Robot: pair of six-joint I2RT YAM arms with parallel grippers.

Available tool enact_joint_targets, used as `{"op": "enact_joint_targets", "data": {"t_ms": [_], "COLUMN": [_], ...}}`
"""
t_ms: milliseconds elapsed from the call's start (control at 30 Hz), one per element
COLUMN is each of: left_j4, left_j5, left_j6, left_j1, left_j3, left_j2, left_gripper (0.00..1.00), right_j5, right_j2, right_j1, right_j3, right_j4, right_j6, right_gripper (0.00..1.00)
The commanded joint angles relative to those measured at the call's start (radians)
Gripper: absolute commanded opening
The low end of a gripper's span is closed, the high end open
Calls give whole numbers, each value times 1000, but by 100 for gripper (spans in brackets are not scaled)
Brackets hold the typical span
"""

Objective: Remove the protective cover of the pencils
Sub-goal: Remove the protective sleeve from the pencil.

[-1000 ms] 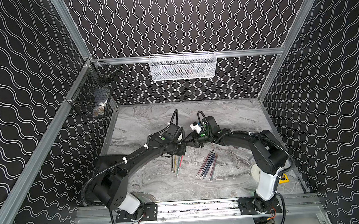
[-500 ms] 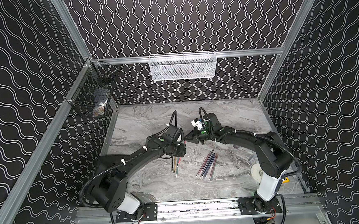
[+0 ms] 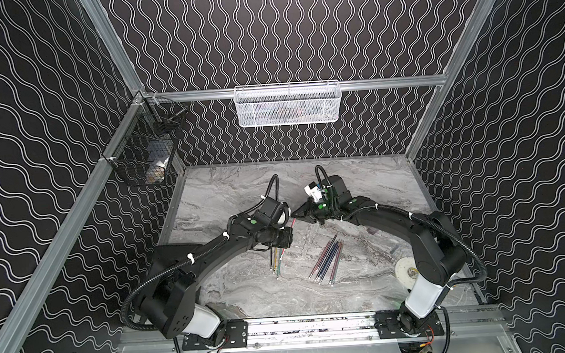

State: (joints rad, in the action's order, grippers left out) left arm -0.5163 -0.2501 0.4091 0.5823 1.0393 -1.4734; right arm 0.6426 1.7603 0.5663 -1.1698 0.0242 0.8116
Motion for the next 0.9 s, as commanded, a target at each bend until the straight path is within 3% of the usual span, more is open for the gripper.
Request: {"op": "enact_joint_targets", "data": {"t_ms": [0,167,267,333,533,867], "left_j4": [-20,-29,-43,-47,-31,-18], "left_j5": [13,-1,-16,-33,-74,-100], "left_j6": [6,-3,-23,-36,-52,-50], "left_j1": [-4,-3,-4,-3,-2,25], "left_j3": [-2,-5,-3,-7,-31,-7], "left_j2": [-1,2,7,8,12,-13], "left_gripper": [0,0,0,0,0,0], "right_j5": [-23,-20,-29,-52,-23,89], "right_j2": [-18,-32,-57,-83,-122,-77], "right_j1": [-4,-10,-25,-42,-102,-85], "right_j3": [2,12,26,30,80,70], "right_j4": [22,27,52,93,151,74], "right_j6": [-10,-15,-34,-62,-112,-88], "right_gripper": [4,9,38,45,46,43]}}
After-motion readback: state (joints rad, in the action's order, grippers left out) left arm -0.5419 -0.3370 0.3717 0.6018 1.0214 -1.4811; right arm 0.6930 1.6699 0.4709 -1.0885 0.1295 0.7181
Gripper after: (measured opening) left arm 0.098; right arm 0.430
